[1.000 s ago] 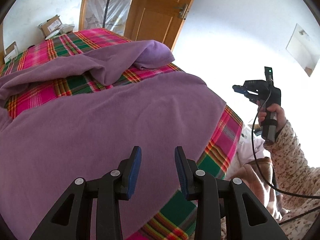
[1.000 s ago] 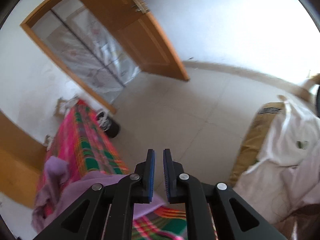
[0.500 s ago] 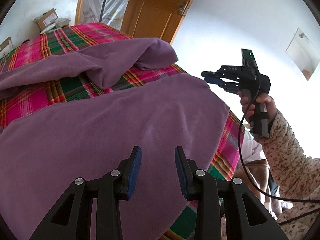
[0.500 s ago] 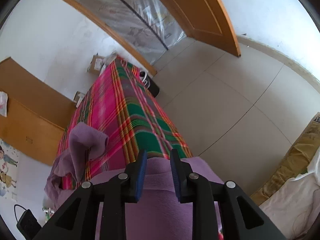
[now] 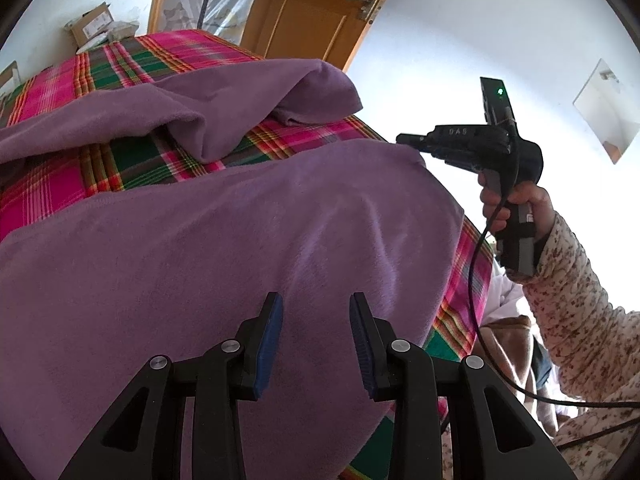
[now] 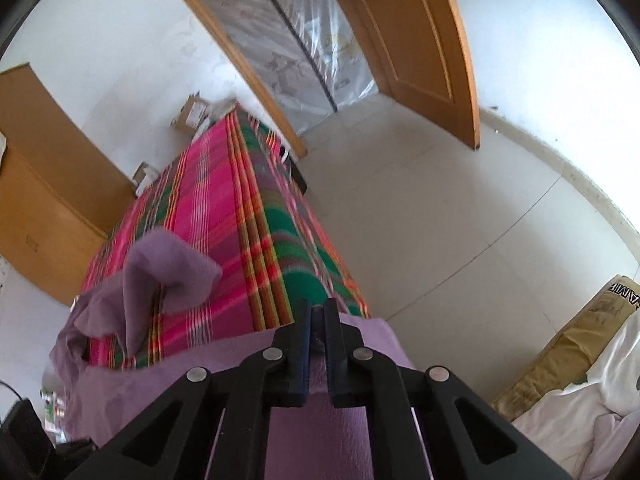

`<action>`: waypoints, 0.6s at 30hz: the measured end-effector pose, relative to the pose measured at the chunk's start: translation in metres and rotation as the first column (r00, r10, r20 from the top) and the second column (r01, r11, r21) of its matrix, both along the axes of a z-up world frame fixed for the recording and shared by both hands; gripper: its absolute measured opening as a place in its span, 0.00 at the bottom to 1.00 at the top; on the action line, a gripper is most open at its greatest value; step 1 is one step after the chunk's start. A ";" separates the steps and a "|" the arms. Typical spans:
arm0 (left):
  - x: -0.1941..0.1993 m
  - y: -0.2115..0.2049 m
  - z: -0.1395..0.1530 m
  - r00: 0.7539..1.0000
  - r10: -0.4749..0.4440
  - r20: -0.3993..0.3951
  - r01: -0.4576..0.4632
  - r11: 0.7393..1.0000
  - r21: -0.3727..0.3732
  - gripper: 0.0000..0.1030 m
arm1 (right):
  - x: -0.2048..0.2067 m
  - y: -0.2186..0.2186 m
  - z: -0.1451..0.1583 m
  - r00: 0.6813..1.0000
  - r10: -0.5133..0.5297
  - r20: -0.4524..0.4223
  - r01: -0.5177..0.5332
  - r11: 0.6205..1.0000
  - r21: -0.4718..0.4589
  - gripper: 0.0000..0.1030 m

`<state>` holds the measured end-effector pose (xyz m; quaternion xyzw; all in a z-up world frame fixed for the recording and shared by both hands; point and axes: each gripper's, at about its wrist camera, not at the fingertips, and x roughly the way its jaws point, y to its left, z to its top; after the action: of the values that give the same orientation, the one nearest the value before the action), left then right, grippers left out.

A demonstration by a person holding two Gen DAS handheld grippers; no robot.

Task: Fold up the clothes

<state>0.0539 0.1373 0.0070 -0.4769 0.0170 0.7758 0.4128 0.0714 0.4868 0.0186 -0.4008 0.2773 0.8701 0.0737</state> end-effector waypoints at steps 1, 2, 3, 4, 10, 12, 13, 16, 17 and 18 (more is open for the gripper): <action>0.000 -0.001 0.000 1.000 0.000 0.002 0.000 1.000 0.001 0.35 | -0.002 0.000 0.002 1.000 -0.008 -0.002 0.008 1.000 0.003 0.06; 0.000 -0.001 0.000 1.000 0.000 0.003 0.000 1.000 0.002 0.35 | -0.003 0.000 0.003 1.000 -0.016 -0.004 0.016 1.000 0.007 0.06; 0.000 -0.002 0.000 1.000 0.000 0.002 0.000 1.000 0.003 0.35 | -0.005 0.001 0.005 1.000 -0.023 -0.007 0.023 1.000 0.010 0.06; 0.001 -0.002 0.000 1.000 0.001 0.001 -0.001 1.000 0.004 0.35 | -0.007 0.000 0.005 1.000 -0.023 -0.005 0.023 1.000 0.018 0.06; 0.002 -0.012 0.003 1.000 0.020 -0.008 -0.020 1.000 0.013 0.35 | -0.022 -0.001 -0.006 0.996 -0.045 0.072 0.044 0.999 0.018 0.07; 0.001 -0.019 0.007 0.999 0.038 -0.021 -0.038 0.999 0.017 0.35 | -0.022 0.000 -0.006 0.995 -0.062 0.079 0.061 0.998 0.006 0.11; 0.001 -0.022 0.009 0.999 0.047 -0.028 -0.047 0.999 0.019 0.35 | -0.022 0.000 -0.004 0.994 -0.070 0.082 0.069 0.998 0.015 0.12; -0.001 -0.040 0.017 0.994 0.096 -0.054 -0.095 0.995 0.034 0.35 | -0.022 -0.007 0.011 0.993 -0.087 0.084 0.082 0.994 0.065 0.12; -0.002 -0.049 0.020 0.990 0.122 -0.063 -0.120 0.992 0.042 0.35 | -0.022 -0.010 0.017 0.993 -0.090 0.074 0.084 0.993 0.081 0.14; -0.004 -0.060 0.024 0.986 0.151 -0.074 -0.148 0.988 0.045 0.35 | -0.022 -0.016 0.023 0.995 -0.081 0.057 0.076 0.993 0.090 0.18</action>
<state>0.0502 0.0774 0.0307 -0.4385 -0.0182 0.8225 0.3617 0.0491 0.4709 0.0421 -0.4123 0.2520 0.8652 0.1337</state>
